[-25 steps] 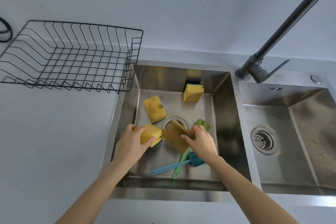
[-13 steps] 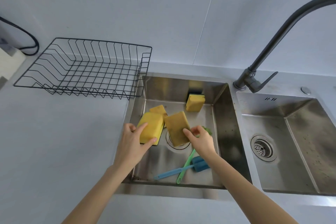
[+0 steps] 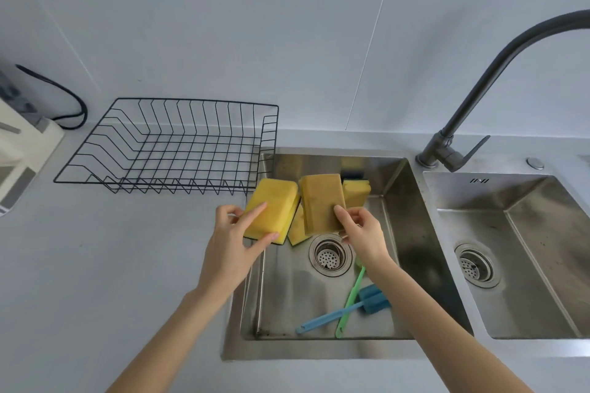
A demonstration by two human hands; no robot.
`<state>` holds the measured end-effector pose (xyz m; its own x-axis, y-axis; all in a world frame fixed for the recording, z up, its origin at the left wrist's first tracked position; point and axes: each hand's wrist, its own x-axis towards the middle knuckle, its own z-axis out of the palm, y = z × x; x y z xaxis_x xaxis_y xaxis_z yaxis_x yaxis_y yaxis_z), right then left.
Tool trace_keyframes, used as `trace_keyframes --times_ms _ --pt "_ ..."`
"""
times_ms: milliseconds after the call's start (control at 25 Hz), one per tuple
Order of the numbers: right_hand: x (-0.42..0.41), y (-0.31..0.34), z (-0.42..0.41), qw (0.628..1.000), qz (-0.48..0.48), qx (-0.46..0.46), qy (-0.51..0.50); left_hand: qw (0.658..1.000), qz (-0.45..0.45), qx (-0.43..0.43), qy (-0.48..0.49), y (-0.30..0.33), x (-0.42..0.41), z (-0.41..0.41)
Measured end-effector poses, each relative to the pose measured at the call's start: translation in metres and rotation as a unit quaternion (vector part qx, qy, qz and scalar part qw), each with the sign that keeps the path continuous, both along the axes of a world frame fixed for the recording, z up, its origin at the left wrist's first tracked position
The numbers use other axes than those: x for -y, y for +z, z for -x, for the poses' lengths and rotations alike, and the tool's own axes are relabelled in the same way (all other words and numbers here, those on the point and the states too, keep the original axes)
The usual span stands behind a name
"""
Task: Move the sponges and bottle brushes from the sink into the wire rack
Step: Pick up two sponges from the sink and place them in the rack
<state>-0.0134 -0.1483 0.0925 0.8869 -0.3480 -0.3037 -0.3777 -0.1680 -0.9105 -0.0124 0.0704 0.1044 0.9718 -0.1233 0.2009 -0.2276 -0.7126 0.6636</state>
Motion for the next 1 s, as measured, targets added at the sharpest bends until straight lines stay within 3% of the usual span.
trace_keyframes --times_ms 440,1000 --pt "-0.050 0.037 -0.036 0.998 -0.028 0.050 -0.005 0.996 0.083 0.021 0.016 0.019 -0.050 -0.036" --pt "-0.108 0.067 -0.138 0.999 0.036 0.004 0.024 0.994 0.031 0.035 0.098 0.031 -0.113 -0.095"
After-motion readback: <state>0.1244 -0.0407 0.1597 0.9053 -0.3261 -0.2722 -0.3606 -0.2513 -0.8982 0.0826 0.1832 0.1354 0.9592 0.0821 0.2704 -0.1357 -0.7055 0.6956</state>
